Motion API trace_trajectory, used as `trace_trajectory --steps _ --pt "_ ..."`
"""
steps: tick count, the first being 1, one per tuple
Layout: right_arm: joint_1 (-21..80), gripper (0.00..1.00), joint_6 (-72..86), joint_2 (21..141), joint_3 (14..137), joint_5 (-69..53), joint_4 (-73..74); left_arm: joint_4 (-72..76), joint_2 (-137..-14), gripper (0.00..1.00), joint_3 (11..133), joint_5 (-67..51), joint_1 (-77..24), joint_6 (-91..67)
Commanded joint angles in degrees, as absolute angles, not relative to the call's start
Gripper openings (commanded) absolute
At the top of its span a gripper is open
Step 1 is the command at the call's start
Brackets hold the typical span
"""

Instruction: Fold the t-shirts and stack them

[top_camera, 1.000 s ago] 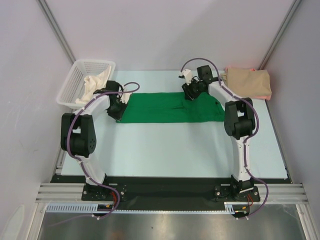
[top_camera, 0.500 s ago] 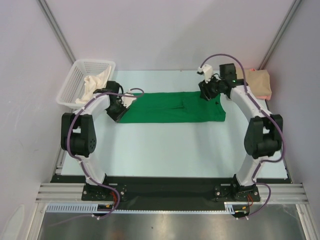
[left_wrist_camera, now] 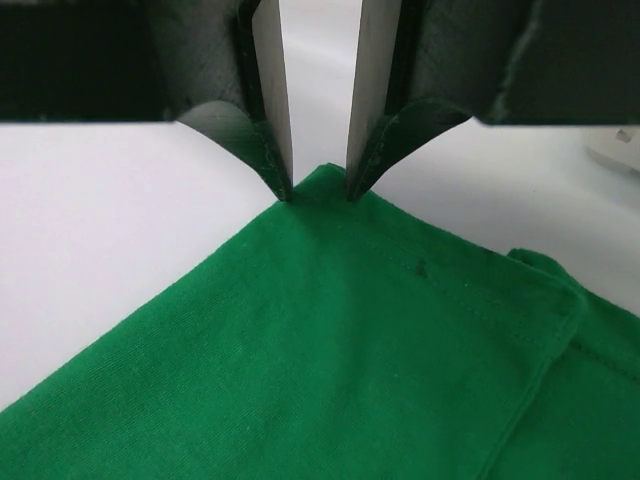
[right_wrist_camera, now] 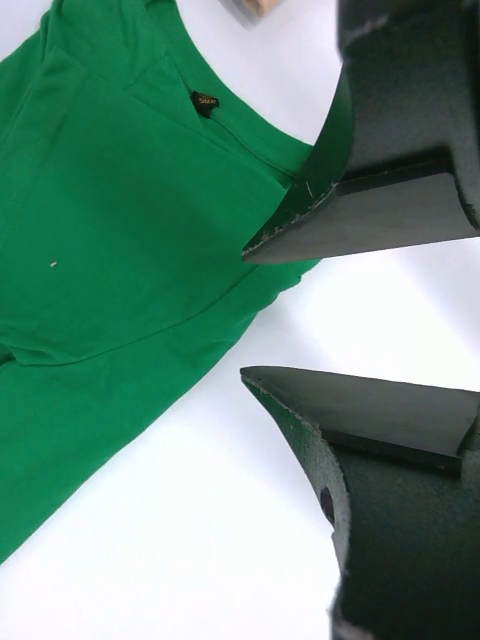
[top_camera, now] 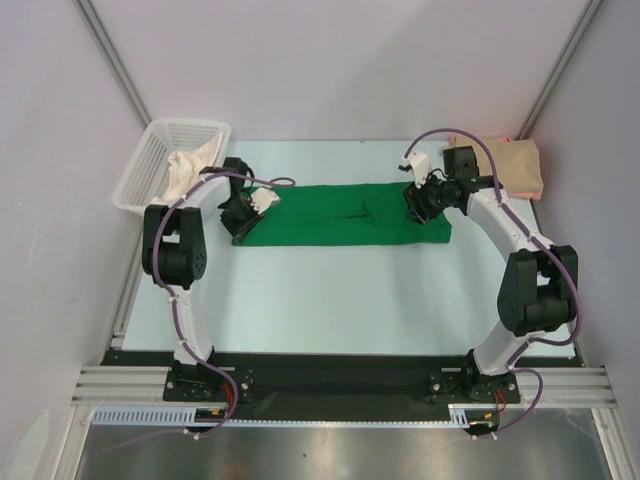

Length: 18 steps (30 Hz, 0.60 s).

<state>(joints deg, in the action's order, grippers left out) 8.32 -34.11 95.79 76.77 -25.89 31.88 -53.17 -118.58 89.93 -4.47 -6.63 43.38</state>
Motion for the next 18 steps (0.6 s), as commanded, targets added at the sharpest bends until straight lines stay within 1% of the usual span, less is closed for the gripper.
trace_trajectory --steps 1,10,13,14,17,18 --pt "8.0 0.51 -34.72 92.46 76.55 -25.23 31.11 -55.55 -120.23 0.34 92.98 -5.8 -6.77 45.88" --pt "7.91 0.52 -35.42 91.67 76.2 -24.0 31.99 -58.1 -123.57 0.34 92.64 -4.13 -6.59 47.99" --pt "7.91 0.52 -35.86 91.58 75.94 -23.82 32.6 -57.57 -124.63 0.32 92.02 -2.73 -6.59 47.29" --pt "7.91 0.52 -35.86 91.5 75.85 -23.64 32.69 -57.66 -125.06 0.31 92.02 -2.9 -6.59 47.2" --pt "7.82 0.52 -36.21 91.23 75.41 -23.03 32.69 -56.69 -125.33 0.2 91.15 -2.2 -6.68 45.53" --pt "7.74 0.52 -36.21 91.23 75.32 -22.94 32.52 -56.6 -125.85 0.14 90.88 -1.85 -6.68 45.09"
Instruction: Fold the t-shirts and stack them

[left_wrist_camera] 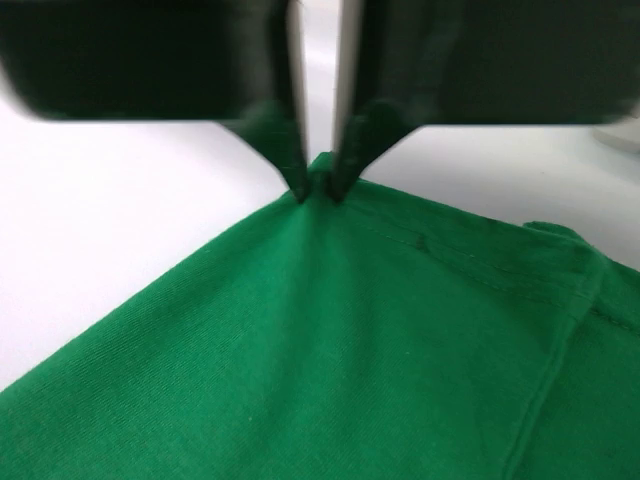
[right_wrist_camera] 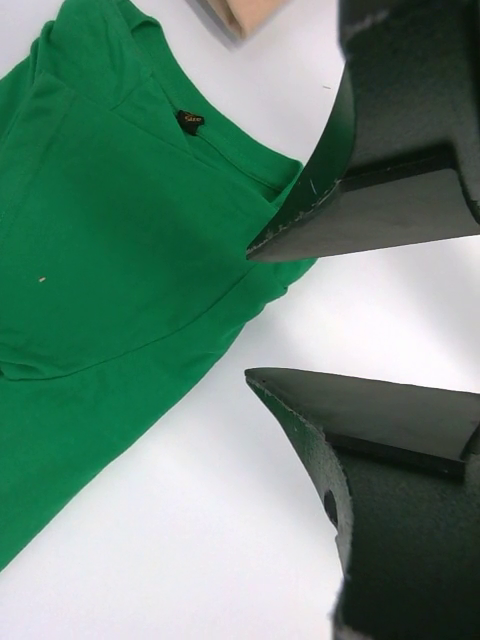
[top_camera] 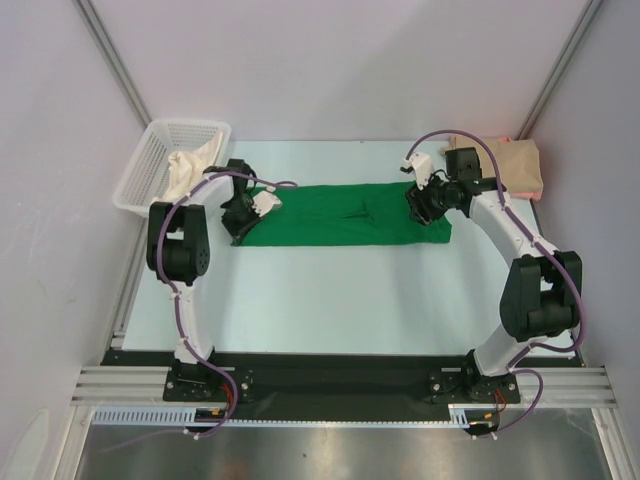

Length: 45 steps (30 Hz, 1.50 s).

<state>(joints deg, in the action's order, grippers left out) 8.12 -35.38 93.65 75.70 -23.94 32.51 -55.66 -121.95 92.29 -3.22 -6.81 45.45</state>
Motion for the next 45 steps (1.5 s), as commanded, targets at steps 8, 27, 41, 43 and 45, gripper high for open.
trace_trajectory --steps 8,27,41,43,45 --pt "7.65 0.52 -36.04 91.05 74.62 -22.24 32.7 -56.25 -124.72 0.0 87.98 -2.81 -7.38 42.1" --pt "6.07 0.51 -32.08 107.84 85.52 -17.05 28.04 -58.36 -103.81 0.0 62.59 -7.29 -14.5 34.02" --pt "6.06 0.51 -31.99 102.49 78.5 -16.26 30.32 -60.73 -97.57 0.01 55.64 -10.28 -21.44 31.64" --pt "6.06 0.51 -32.34 100.29 75.69 -15.82 31.02 -61.26 -96.68 0.01 55.2 -10.46 -21.97 31.64" --pt "5.98 0.51 -32.43 98.01 73.93 -15.73 31.81 -61.61 -95.8 0.0 54.85 -10.99 -23.11 31.47"
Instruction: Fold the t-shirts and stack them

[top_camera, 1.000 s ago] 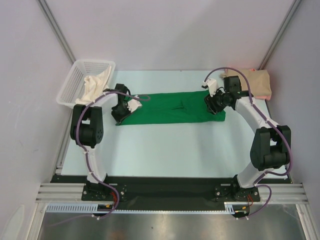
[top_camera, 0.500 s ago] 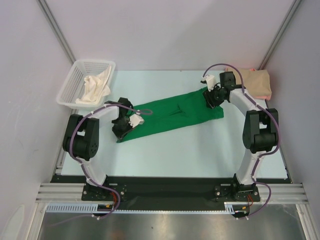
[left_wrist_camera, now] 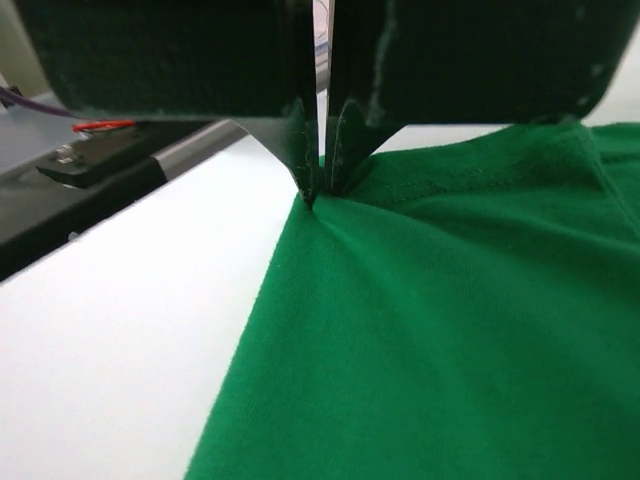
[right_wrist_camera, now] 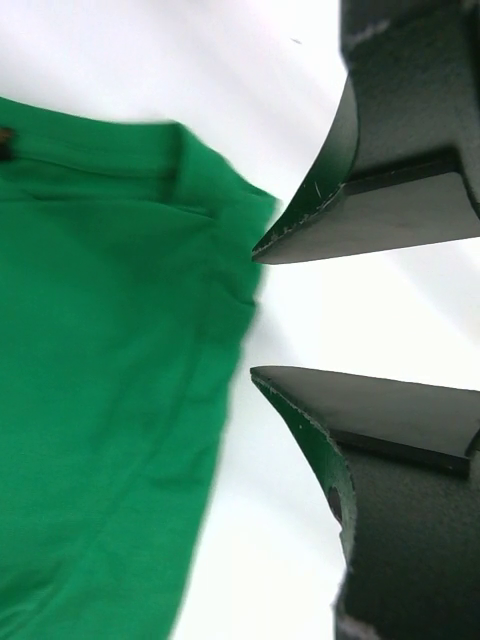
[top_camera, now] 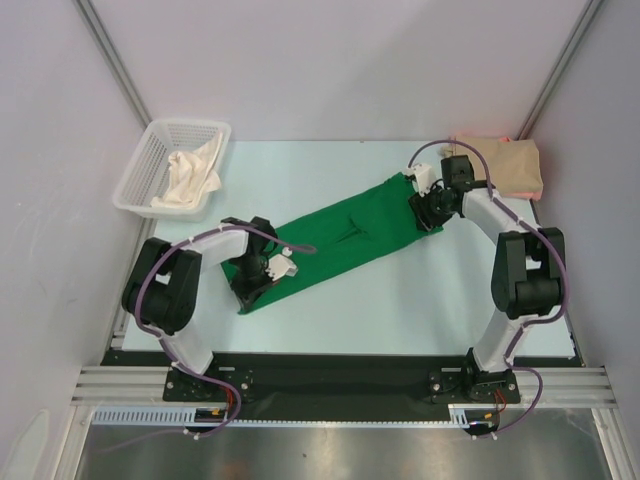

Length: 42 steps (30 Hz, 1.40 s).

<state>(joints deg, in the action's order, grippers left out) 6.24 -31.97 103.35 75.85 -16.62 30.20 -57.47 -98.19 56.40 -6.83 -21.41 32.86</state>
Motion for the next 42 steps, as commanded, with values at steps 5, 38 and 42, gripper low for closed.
trace_trajectory --steps 5,38,42 --pt "5.98 0.51 -32.87 96.59 70.06 -15.73 31.82 -62.49 -94.83 0.0 54.84 -12.57 -25.74 30.68" --pt "9.76 0.47 -31.55 120.24 90.79 -15.56 28.21 -66.53 -97.56 0.0 59.06 -18.02 -34.1 27.6" --pt "8.79 0.47 -30.77 116.82 90.96 -16.43 29.61 -67.06 -97.56 0.01 58.89 -18.37 -34.89 27.95"
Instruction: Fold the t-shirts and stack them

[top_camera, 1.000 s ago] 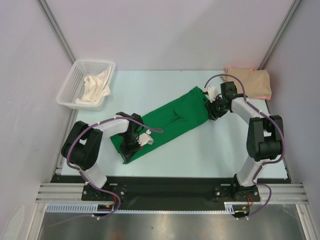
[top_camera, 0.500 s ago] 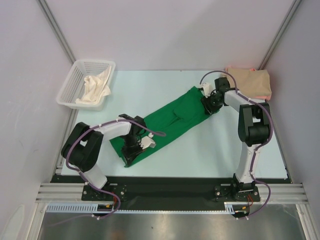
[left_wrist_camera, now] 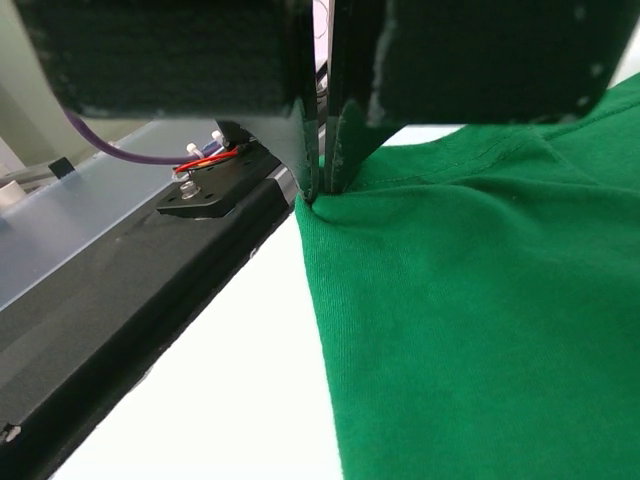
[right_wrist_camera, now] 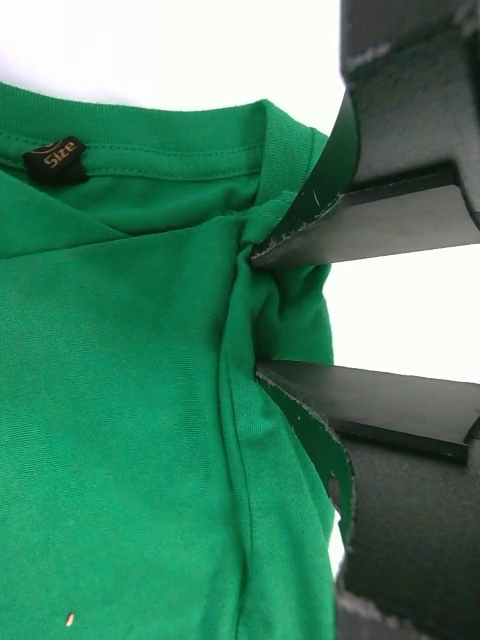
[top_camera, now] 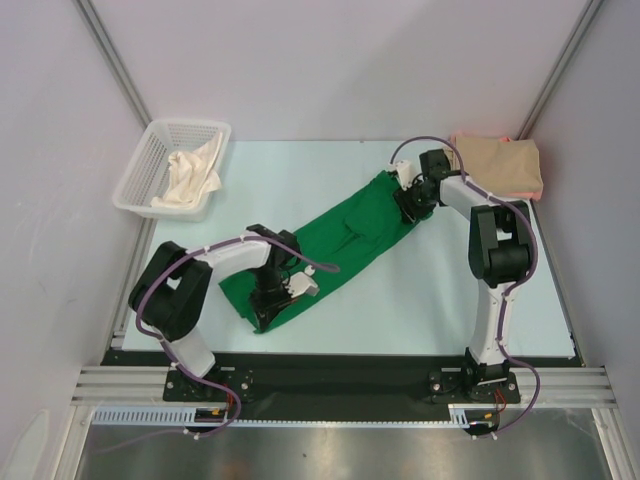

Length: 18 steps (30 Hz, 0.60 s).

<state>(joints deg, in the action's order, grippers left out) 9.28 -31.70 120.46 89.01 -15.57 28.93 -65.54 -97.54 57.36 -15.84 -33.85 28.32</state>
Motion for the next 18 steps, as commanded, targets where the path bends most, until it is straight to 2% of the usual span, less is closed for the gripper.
trace_trajectory --steps 1,5,9,13,18 --pt "8.7 0.47 -30.07 116.02 92.1 -16.96 29.97 -67.23 -97.56 0.01 58.8 -18.46 -35.07 27.95" --pt "8.61 0.47 -28.31 113.2 96.14 -18.89 30.5 -67.41 -96.86 0.0 58.01 -18.55 -35.94 28.04" --pt "9.4 0.47 -26.81 115.48 100.89 -20.21 30.67 -67.59 -96.94 0.01 57.92 -18.28 -36.56 27.95" --pt "9.84 0.47 -25.84 123.2 106.25 -20.3 30.67 -67.59 -97.21 0.01 58.62 -17.75 -37.61 27.86" --pt "10.63 0.47 -25.75 130.07 111.61 -12.67 26.46 -67.59 -98.7 0.0 59.68 -18.54 -39.37 27.69"
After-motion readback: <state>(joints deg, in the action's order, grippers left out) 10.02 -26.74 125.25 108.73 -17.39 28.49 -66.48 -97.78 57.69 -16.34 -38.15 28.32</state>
